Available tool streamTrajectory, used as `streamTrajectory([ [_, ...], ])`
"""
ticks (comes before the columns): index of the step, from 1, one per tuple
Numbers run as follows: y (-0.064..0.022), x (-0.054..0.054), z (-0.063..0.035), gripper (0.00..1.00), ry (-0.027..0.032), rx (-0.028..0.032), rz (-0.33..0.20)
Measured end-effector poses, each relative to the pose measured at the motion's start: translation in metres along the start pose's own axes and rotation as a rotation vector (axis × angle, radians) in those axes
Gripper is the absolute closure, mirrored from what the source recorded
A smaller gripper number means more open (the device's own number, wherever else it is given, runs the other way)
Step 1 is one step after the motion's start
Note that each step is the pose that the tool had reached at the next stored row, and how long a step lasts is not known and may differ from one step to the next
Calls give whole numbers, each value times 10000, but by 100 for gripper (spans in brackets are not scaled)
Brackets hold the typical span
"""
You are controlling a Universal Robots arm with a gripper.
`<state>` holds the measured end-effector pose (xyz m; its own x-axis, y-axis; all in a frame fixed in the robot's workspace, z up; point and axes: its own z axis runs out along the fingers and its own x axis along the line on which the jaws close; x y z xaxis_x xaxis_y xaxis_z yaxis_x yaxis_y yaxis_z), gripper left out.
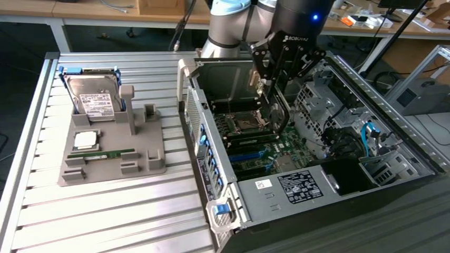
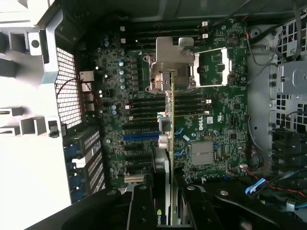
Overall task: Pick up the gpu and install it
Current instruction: 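Pick up the gpu and move the gpu toward the slot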
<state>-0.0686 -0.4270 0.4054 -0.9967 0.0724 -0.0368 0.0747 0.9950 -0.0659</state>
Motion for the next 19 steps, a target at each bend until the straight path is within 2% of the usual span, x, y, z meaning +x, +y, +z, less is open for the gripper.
streamTrajectory([
  [19, 20, -182, 99, 73, -3, 41, -1],
])
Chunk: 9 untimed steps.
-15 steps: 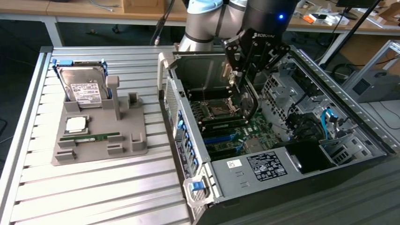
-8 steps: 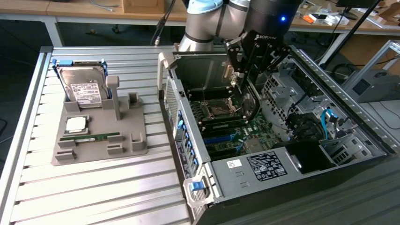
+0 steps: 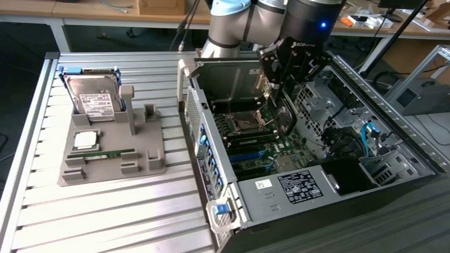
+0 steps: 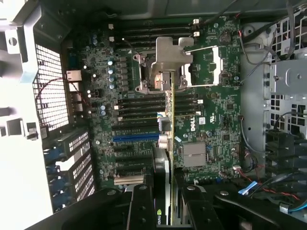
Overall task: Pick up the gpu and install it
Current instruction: 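Pick up the gpu and move the gpu toward the slot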
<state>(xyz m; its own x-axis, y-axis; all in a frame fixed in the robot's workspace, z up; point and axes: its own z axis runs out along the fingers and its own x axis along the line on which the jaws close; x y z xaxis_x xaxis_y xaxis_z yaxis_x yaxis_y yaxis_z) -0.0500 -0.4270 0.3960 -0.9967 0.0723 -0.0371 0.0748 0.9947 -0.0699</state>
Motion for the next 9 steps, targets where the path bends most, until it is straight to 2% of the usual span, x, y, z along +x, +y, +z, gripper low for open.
streamTrajectory([
  [9, 8, -77, 37, 73, -2, 15, -1],
])
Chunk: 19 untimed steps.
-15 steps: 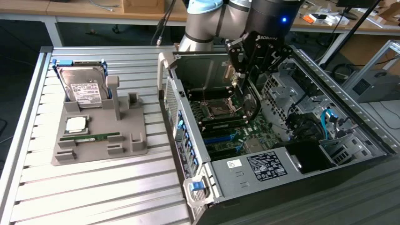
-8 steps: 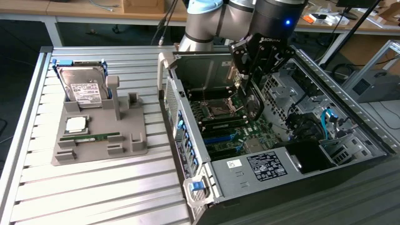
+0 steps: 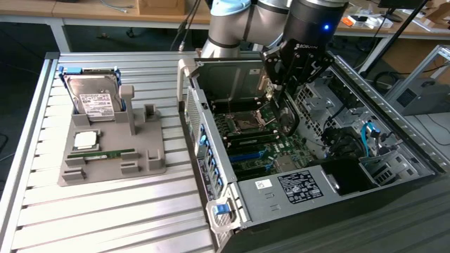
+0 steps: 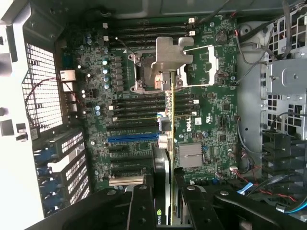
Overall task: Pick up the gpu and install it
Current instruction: 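Pick up the gpu and move the gpu toward the slot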
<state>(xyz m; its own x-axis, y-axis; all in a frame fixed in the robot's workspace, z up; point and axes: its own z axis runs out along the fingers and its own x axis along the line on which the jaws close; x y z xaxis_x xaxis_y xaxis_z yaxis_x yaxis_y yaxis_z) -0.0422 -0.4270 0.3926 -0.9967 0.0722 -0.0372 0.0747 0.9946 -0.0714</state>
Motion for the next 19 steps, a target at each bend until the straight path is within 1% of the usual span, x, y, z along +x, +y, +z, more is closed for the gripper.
streamTrajectory([
  [19, 20, -198, 77, 73, -2, 38, -1],
])
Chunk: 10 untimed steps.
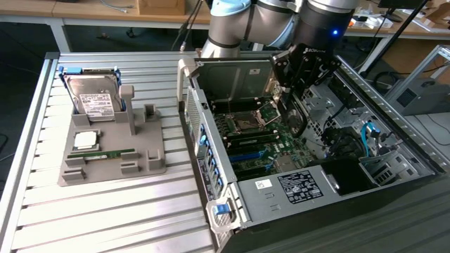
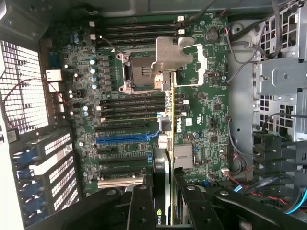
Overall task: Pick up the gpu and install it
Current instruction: 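Pick up the gpu and move the gpu toward the slot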
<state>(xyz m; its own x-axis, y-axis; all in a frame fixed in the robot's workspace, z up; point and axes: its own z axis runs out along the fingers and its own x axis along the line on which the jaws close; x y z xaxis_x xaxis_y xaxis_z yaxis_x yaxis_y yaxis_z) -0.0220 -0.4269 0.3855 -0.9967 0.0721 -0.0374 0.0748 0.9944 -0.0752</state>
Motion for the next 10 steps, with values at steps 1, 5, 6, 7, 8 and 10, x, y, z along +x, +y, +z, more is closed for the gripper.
streamTrajectory([
  [1, 1, -12, 5, 73, 0, 2, 0],
  [5, 5, -47, 20, 73, -1, 9, -1],
  [6, 6, -55, 23, 73, -1, 12, -1],
  [7, 7, -64, 27, 73, -1, 13, -1],
  [8, 8, -80, 33, 73, -2, 16, -1],
  [10, 12, -118, 49, 73, -2, 27, -1],
])
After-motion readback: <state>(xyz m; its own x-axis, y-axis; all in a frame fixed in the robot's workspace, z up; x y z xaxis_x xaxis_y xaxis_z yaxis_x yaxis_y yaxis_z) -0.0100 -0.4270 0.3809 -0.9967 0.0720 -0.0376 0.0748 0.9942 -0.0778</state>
